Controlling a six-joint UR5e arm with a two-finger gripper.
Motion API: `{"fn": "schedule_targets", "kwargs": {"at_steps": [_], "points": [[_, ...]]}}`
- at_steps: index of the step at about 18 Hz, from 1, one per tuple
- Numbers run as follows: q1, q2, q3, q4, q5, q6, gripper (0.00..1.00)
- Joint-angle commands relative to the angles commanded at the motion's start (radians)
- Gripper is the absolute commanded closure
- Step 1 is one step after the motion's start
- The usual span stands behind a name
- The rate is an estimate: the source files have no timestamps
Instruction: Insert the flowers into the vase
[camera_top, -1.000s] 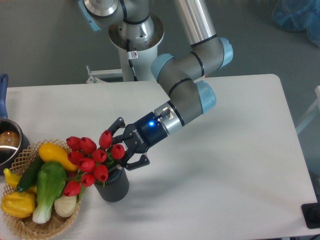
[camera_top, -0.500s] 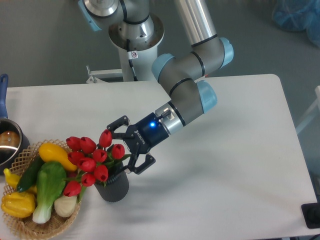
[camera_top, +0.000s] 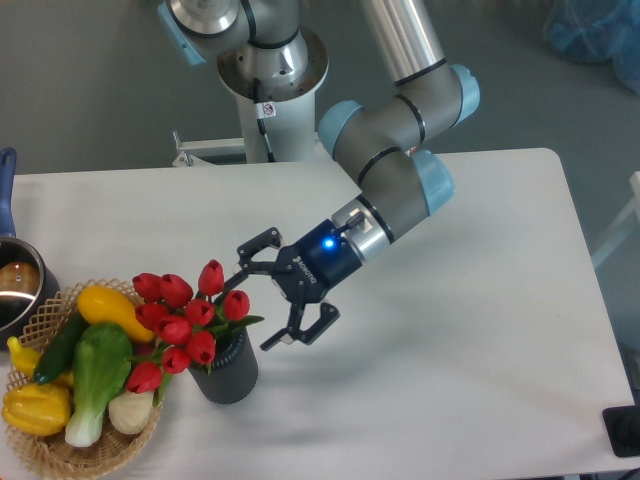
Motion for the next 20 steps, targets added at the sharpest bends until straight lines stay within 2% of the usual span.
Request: {"fn": "schedule_targets", "kwargs": {"at_steps": [5, 11, 17, 20], "points": [[0.066, 0.014, 0.041, 0.0, 0.008, -0.003, 0.0], [0.106, 0.012, 0.097, 0.0, 0.023, -0.014, 0.0], [0.156, 0.02, 0.123, 0.002, 0.193, -0.011, 0.0], [0.166, 0.035, 0.133, 0.0, 0.32, -0.012, 0.0]]}}
